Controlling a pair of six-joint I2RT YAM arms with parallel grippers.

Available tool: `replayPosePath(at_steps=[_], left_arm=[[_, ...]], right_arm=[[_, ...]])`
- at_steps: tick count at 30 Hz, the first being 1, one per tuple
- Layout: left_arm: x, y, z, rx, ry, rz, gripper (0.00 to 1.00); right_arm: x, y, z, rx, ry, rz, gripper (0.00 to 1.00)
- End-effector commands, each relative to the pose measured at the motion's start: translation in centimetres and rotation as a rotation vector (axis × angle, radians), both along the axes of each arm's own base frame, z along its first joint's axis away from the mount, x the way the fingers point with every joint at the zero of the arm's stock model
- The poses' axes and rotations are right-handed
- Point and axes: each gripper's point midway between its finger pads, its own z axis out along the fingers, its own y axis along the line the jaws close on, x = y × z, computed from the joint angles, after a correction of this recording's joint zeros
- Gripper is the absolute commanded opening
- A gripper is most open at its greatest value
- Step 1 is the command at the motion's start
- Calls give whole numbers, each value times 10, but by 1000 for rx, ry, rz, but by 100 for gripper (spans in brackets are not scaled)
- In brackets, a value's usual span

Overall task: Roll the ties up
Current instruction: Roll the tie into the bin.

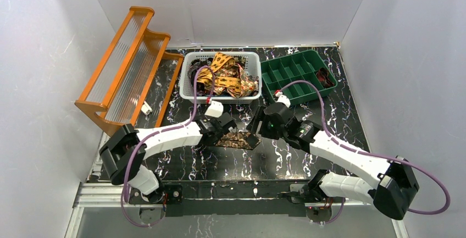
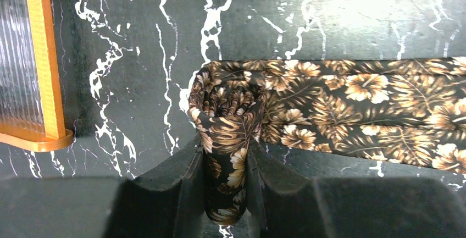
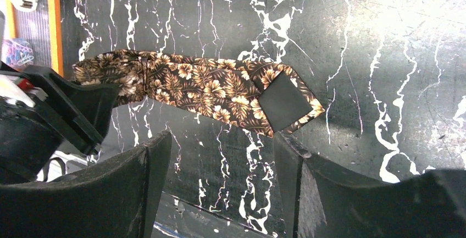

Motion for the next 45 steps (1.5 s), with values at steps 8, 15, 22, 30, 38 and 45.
replayPosePath(at_steps=[8, 15, 22, 30, 38, 45], left_arm=[[-4, -54, -5, -20, -2, -57, 52], [-7, -92, -7, -206, 42, -67, 71], [-2, -110, 22, -374, 27, -64, 81], [11, -38, 59, -529, -27, 77, 93], [-5, 15, 34, -656, 42, 219, 97], [-10, 27, 24, -687, 84, 265, 98]], right_arm=[[4, -17, 2, 16, -10, -89, 82], [2, -19, -8, 17, 21, -82, 84], [-8, -2, -17, 68, 80, 15, 86], [-15, 57, -6, 230, 82, 288, 91], [-12, 137, -1, -16, -507, 787, 99], [-5, 173, -6, -165, -822, 1014, 99]])
